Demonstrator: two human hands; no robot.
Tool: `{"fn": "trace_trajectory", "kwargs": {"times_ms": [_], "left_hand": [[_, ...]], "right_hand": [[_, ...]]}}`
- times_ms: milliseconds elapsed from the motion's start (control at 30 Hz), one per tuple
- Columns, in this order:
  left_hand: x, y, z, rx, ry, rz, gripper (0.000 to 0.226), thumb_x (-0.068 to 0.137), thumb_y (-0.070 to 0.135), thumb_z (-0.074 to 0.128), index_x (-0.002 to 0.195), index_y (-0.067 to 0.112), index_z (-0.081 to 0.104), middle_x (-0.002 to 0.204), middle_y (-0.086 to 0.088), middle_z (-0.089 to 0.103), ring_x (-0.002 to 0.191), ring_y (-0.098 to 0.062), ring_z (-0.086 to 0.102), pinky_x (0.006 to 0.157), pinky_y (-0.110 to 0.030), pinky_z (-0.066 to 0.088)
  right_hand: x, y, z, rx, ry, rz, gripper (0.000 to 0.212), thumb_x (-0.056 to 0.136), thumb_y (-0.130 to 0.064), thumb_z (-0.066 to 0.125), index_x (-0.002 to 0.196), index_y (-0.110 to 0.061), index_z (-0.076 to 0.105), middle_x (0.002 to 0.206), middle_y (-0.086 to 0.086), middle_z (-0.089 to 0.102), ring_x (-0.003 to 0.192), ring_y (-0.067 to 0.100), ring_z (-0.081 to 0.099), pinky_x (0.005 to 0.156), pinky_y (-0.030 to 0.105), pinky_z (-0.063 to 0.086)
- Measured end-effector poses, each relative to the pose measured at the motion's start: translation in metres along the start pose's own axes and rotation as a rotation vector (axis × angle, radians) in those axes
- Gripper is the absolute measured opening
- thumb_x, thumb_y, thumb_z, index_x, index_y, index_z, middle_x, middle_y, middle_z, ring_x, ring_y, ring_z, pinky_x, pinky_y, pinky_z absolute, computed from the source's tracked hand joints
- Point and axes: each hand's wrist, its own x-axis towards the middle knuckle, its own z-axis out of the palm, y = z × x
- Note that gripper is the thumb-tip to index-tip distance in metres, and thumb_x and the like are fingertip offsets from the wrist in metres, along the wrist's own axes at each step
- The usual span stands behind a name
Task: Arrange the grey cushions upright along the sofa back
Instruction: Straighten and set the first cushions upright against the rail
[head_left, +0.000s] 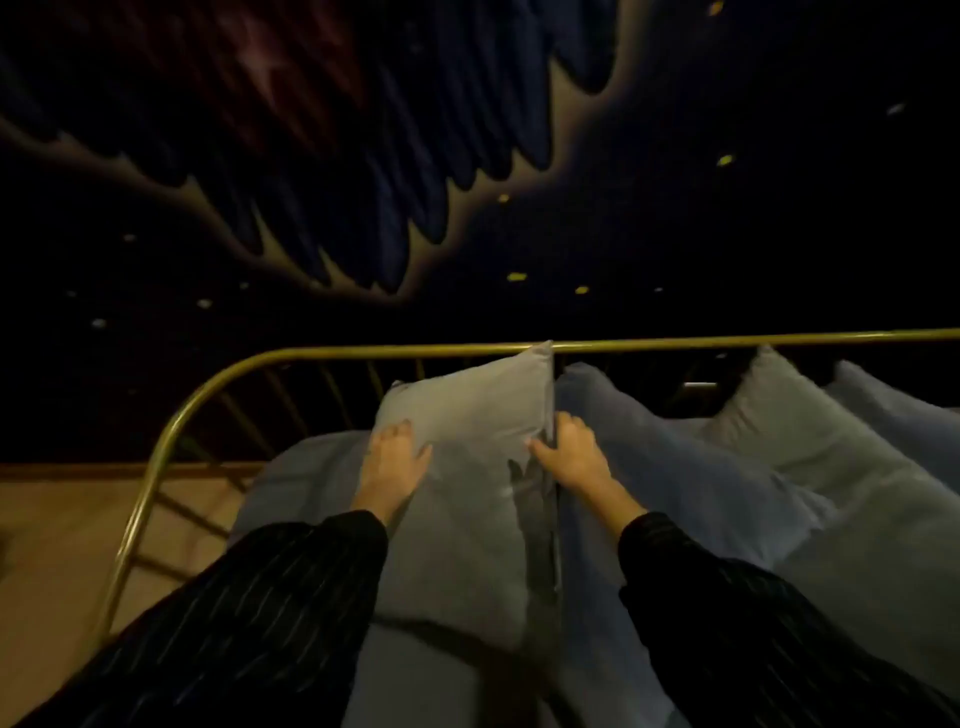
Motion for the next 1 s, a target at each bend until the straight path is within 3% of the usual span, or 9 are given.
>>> {"fn": "trace_trajectory", "kwargs": {"times_ms": [167, 367, 500, 700, 767, 867, 933, 1000], "left_hand": [[-0.032, -0.054, 0.032, -0.118, -0.098, -0.280, 0.062, 0.102, 0.040, 0.046, 0.152, 0.007, 0.030, 0.151, -0.020, 0.041, 0.139, -0.043, 0.035, 0.112, -0.049, 0.030], [-0.024, -0.061, 0.063, -0.305, -0.165, -0.380, 0.066, 0.101, 0.045, 0.046, 0.155, 0.012, 0.028, 0.160, -0.014, 0.032, 0.145, -0.038, 0.032, 0.119, -0.044, 0.029], [0.020, -0.076, 0.087, -0.428, -0.180, -0.420, 0.078, 0.092, 0.064, 0.040, 0.156, 0.020, 0.027, 0.161, -0.008, 0.033, 0.146, -0.033, 0.034, 0.121, -0.045, 0.028], [0.089, -0.092, 0.084, -0.530, -0.245, -0.480, 0.078, 0.097, 0.062, 0.035, 0.159, 0.018, 0.014, 0.166, -0.010, 0.018, 0.152, -0.031, 0.020, 0.125, -0.043, 0.016], [0.109, -0.105, 0.090, -0.567, -0.271, -0.475, 0.090, 0.088, 0.075, 0.041, 0.158, 0.024, 0.015, 0.165, -0.006, 0.022, 0.151, -0.031, 0.024, 0.124, -0.044, 0.019], [0.142, -0.143, 0.118, -0.696, -0.283, -0.511, 0.114, 0.054, 0.098, 0.052, 0.151, 0.047, 0.021, 0.159, 0.011, 0.035, 0.147, -0.020, 0.036, 0.121, -0.043, 0.028], [0.153, -0.153, 0.123, -0.766, -0.291, -0.530, 0.111, 0.049, 0.097, 0.058, 0.146, 0.055, 0.024, 0.155, 0.018, 0.040, 0.144, -0.015, 0.040, 0.120, -0.042, 0.031], [0.148, -0.145, 0.107, -0.855, -0.301, -0.511, 0.109, 0.051, 0.094, 0.062, 0.146, 0.053, 0.028, 0.154, 0.017, 0.042, 0.142, -0.016, 0.042, 0.120, -0.043, 0.031]], "right_hand": [[-0.009, -0.002, 0.058, 0.115, -0.113, 0.145, 0.102, 0.086, -0.049, 0.065, 0.154, -0.004, 0.003, 0.155, 0.025, 0.019, 0.140, 0.047, 0.024, 0.110, 0.052, 0.031], [-0.008, -0.005, 0.100, 0.042, -0.054, 0.231, 0.125, 0.077, -0.059, 0.068, 0.152, -0.013, -0.020, 0.161, 0.023, -0.008, 0.147, 0.046, 0.009, 0.111, 0.065, 0.024], [0.002, -0.001, 0.119, 0.023, -0.005, 0.285, 0.127, 0.076, -0.059, 0.070, 0.151, -0.015, -0.024, 0.160, 0.026, -0.012, 0.147, 0.047, 0.005, 0.110, 0.068, 0.020], [0.027, 0.007, 0.132, 0.067, -0.009, 0.359, 0.121, 0.081, -0.053, 0.068, 0.151, -0.016, -0.023, 0.161, 0.025, -0.012, 0.149, 0.043, 0.000, 0.115, 0.063, 0.014], [0.040, 0.014, 0.134, 0.106, -0.015, 0.371, 0.121, 0.080, -0.052, 0.069, 0.151, -0.019, -0.023, 0.162, 0.022, -0.012, 0.150, 0.041, -0.001, 0.114, 0.063, 0.012], [0.056, 0.025, 0.136, 0.139, -0.003, 0.372, 0.124, 0.076, -0.053, 0.072, 0.152, -0.023, -0.021, 0.163, 0.019, -0.010, 0.150, 0.040, 0.001, 0.114, 0.062, 0.014], [0.065, 0.032, 0.135, 0.176, -0.018, 0.375, 0.126, 0.075, -0.052, 0.074, 0.151, -0.026, -0.022, 0.164, 0.015, -0.012, 0.150, 0.039, 0.000, 0.116, 0.060, 0.013], [0.070, 0.038, 0.133, 0.223, -0.045, 0.387, 0.127, 0.074, -0.050, 0.076, 0.150, -0.031, -0.025, 0.164, 0.010, -0.013, 0.151, 0.037, -0.002, 0.119, 0.059, 0.010]]}}
